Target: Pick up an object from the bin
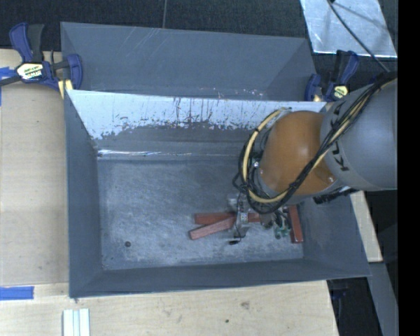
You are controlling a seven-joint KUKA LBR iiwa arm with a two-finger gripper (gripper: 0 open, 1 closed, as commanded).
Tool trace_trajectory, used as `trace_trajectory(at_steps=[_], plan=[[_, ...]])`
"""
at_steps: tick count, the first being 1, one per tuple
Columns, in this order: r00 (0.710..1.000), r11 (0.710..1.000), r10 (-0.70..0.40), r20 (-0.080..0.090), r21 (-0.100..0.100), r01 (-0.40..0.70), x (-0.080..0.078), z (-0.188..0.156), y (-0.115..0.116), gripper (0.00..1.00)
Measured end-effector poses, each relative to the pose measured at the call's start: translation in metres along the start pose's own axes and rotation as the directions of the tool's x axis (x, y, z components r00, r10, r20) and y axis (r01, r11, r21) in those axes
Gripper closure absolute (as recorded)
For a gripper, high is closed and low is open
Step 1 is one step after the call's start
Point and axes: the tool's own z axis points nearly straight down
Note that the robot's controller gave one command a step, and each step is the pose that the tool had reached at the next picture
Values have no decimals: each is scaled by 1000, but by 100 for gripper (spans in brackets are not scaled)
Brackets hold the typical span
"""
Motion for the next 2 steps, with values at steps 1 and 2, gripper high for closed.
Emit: trace_trajectory(at_steps=[1,2], plan=[[1000,1000,1,6,1,-1,-2,-51,0,100],[1000,1000,2,4,0,-2,-3,-55,0,100]])
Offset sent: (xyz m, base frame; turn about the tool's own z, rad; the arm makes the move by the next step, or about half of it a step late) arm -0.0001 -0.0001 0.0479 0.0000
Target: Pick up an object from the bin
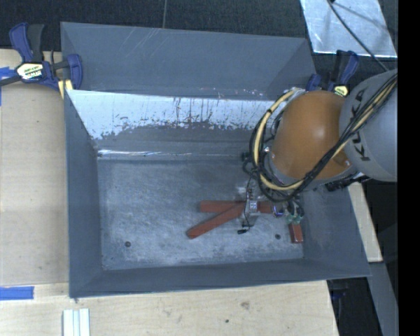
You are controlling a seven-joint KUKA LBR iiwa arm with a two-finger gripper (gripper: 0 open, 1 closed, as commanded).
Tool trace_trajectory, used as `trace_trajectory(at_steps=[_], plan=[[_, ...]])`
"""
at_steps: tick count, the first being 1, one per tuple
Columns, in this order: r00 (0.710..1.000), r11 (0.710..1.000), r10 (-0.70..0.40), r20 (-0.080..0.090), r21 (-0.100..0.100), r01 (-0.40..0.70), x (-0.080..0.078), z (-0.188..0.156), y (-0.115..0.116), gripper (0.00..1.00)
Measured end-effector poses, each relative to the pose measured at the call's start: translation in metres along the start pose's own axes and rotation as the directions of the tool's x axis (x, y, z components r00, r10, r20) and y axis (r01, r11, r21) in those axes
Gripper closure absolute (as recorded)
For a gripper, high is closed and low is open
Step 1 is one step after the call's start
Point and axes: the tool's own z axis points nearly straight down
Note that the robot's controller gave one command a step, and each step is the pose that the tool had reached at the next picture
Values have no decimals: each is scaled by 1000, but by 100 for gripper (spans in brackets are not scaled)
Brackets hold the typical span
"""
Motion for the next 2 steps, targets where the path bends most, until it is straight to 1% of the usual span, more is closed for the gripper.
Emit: trace_trajectory(at_steps=[1,2], plan=[[1000,1000,1,2,0,-1,-2,-44,0,100],[1000,1000,2,0,0,-2,-3,-53,0,100]])
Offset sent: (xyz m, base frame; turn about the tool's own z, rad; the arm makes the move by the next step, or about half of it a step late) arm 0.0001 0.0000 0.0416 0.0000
